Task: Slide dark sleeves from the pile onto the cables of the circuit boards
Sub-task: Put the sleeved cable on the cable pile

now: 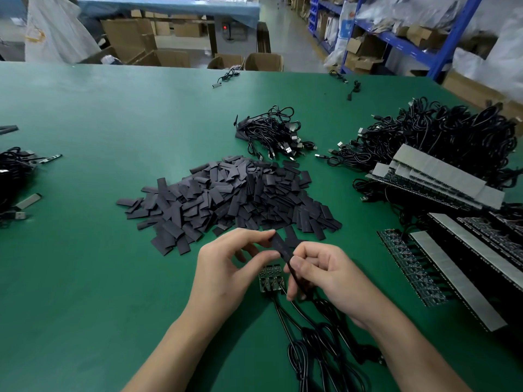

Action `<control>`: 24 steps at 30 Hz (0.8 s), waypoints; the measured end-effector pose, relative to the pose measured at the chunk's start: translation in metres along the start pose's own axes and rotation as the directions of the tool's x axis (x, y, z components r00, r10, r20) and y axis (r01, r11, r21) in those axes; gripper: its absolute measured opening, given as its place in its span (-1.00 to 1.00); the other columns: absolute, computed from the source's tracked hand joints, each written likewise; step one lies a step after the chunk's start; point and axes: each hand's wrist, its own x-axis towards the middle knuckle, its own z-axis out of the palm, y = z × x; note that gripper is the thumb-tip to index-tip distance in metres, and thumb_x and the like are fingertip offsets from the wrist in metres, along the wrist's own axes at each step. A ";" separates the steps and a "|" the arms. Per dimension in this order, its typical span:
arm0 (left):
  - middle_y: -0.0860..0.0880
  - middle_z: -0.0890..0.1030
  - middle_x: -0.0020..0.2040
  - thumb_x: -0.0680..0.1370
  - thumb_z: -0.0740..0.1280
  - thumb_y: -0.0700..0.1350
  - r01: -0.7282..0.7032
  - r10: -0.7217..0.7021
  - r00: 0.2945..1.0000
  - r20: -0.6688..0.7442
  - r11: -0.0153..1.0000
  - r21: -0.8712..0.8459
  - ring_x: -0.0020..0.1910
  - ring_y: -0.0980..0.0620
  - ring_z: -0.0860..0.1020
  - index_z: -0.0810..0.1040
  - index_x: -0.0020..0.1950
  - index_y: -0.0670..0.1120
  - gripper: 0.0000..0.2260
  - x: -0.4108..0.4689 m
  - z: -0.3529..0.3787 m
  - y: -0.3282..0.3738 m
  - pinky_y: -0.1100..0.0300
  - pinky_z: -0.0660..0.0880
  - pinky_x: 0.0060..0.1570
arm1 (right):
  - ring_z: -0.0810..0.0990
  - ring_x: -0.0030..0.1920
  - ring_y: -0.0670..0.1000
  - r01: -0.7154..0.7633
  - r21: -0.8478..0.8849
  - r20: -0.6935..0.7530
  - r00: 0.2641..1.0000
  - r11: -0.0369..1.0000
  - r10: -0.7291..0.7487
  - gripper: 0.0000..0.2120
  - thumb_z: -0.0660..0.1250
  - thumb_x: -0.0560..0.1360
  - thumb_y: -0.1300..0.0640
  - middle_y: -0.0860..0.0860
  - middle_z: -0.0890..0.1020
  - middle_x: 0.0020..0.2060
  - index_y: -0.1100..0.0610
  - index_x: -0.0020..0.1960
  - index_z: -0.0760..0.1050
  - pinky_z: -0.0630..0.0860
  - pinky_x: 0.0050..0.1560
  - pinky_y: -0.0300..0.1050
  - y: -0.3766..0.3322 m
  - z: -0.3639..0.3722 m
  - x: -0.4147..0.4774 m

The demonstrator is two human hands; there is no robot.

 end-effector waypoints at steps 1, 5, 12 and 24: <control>0.17 0.70 -0.10 0.47 0.54 -0.04 0.005 -0.005 1.000 0.004 1.000 -0.011 -0.12 0.10 0.63 0.73 0.11 0.04 -0.78 0.000 0.000 0.000 0.37 0.45 -0.15 | 0.69 -0.23 0.07 -0.003 -0.007 -0.001 1.000 1.000 0.003 -0.82 0.27 0.70 0.17 0.13 0.72 -0.27 0.20 -0.03 0.56 0.58 -0.21 -0.15 0.000 0.000 0.000; 0.18 0.70 -0.09 0.51 0.51 -0.10 0.004 -0.002 1.000 0.030 0.998 -0.056 -0.08 0.10 0.65 0.71 0.14 0.09 -0.78 -0.001 0.001 0.003 0.34 0.49 -0.14 | 0.71 -0.19 0.05 -0.021 -0.030 0.002 1.000 0.999 0.022 -0.83 0.28 0.69 0.16 0.13 0.74 -0.24 0.20 -0.02 0.56 0.57 -0.19 -0.17 0.002 0.001 0.002; 0.20 0.69 -0.11 0.53 0.48 -0.07 -0.010 0.010 1.000 -0.017 1.000 0.006 -0.12 0.13 0.65 0.71 0.15 0.06 -0.80 -0.001 0.001 0.003 0.41 0.48 -0.13 | 0.73 -0.18 0.06 -0.024 0.021 -0.015 1.000 1.000 0.024 -0.77 0.33 0.61 0.01 0.14 0.75 -0.22 0.19 0.01 0.58 0.57 -0.21 -0.17 0.000 0.002 0.003; 0.17 0.69 -0.15 0.54 0.48 -0.13 0.089 -0.089 0.996 0.003 0.992 -0.092 -0.23 0.05 0.64 0.70 0.10 0.13 -0.81 -0.003 0.003 0.002 0.23 0.54 -0.19 | 0.75 -0.17 0.07 -0.022 0.053 -0.010 1.000 0.998 0.023 -0.87 0.33 0.64 0.12 0.14 0.76 -0.20 0.11 0.00 0.64 0.54 -0.24 -0.24 -0.001 0.002 0.003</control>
